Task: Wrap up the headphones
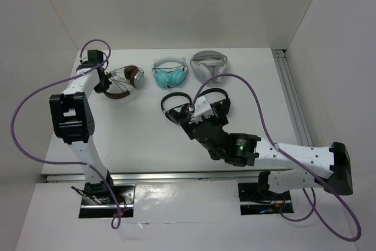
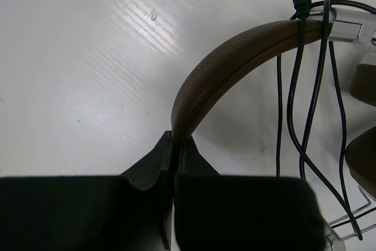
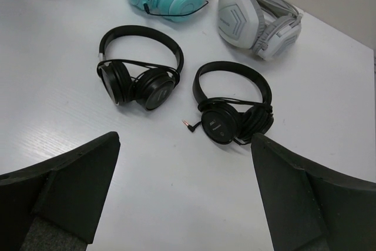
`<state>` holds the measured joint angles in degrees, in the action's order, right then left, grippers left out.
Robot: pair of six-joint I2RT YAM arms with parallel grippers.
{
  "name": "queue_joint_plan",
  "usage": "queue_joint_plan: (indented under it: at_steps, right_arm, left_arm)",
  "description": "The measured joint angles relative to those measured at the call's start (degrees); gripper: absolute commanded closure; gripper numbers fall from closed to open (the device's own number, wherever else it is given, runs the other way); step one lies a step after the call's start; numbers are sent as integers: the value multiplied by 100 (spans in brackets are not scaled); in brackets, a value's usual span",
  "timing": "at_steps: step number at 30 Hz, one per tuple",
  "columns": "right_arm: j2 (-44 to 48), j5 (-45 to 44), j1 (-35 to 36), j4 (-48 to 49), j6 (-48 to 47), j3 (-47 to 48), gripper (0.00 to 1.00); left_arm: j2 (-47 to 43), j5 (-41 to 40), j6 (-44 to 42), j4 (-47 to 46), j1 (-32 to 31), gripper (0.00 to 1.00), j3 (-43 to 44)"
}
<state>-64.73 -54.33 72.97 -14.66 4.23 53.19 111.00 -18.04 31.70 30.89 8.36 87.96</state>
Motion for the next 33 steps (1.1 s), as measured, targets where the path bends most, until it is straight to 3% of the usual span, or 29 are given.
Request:
queue_joint_plan:
  at_steps: [21, 28, 31, 33]
  right_arm:
    - [-278, 85, -127, 22, -4, -39, 0]
    - [-280, 251, -328, 96, -2, -39, 0]
    - [-280, 308, -339, 98, 2, -39, 0]
    - [-278, 354, -352, 98, 2, -39, 0]
  left_arm:
    - [1338, 59, 326, -400, 411, 99, 774]
    - [1368, 186, 306, -581, 205, 74, 807]
    - [1368, 188, 306, -603, 98, 69, 804]
    - [1364, 234, 295, -627, 59, 61, 800]
